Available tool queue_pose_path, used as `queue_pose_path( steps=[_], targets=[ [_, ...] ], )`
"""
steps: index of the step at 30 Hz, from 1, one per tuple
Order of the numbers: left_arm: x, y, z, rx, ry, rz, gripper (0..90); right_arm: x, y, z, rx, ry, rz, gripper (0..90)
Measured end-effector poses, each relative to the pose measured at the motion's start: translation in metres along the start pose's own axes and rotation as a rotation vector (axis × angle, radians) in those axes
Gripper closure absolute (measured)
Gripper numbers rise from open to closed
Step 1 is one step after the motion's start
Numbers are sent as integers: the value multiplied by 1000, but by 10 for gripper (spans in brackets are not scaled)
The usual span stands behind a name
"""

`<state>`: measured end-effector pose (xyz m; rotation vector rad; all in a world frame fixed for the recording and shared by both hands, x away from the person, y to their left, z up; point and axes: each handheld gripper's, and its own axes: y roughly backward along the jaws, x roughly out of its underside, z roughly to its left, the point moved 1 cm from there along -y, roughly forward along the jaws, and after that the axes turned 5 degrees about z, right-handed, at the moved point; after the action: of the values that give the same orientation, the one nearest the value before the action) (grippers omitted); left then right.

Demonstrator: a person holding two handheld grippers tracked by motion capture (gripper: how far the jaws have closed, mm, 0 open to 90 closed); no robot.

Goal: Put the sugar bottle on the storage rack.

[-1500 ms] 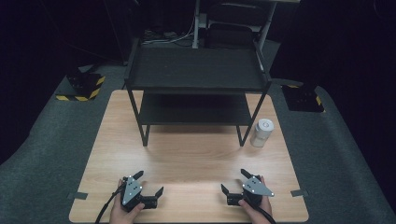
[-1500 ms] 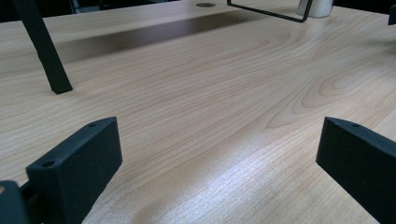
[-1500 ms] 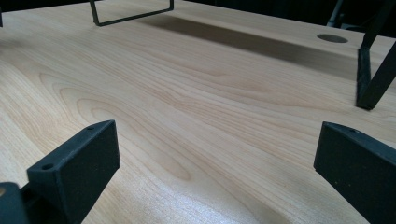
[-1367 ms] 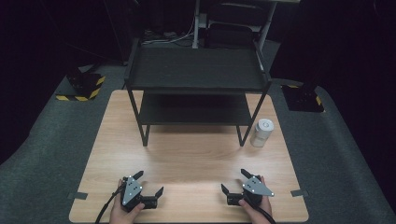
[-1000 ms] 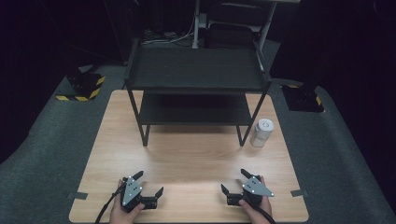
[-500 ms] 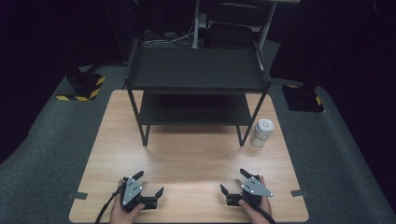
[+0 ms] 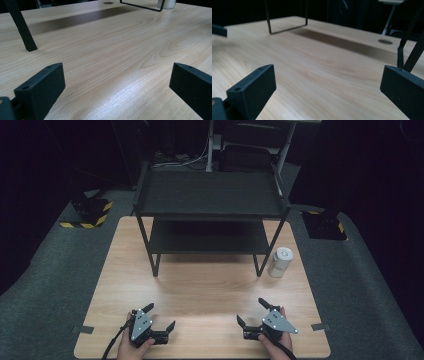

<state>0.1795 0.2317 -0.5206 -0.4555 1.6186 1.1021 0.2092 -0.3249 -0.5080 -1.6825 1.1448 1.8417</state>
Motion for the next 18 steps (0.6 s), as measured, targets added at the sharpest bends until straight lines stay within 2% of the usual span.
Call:
queue_pose_path(
  steps=[5, 7, 12, 18],
  targets=[
    [0, 0, 0, 0, 0, 0, 4, -2, 7, -1, 13, -10, -47, 2],
    [0, 0, 0, 0, 0, 0, 4, -3, 14, -1, 31, -14, -79, 2],
    [0, 0, 0, -1, -1, -1, 4, -3, 23, -4, 62, -26, -113, 2],
    [0, 0, 0, -1, -3, 0, 4, -2, 37, -11, 168, -57, -124, 2]
  ],
)
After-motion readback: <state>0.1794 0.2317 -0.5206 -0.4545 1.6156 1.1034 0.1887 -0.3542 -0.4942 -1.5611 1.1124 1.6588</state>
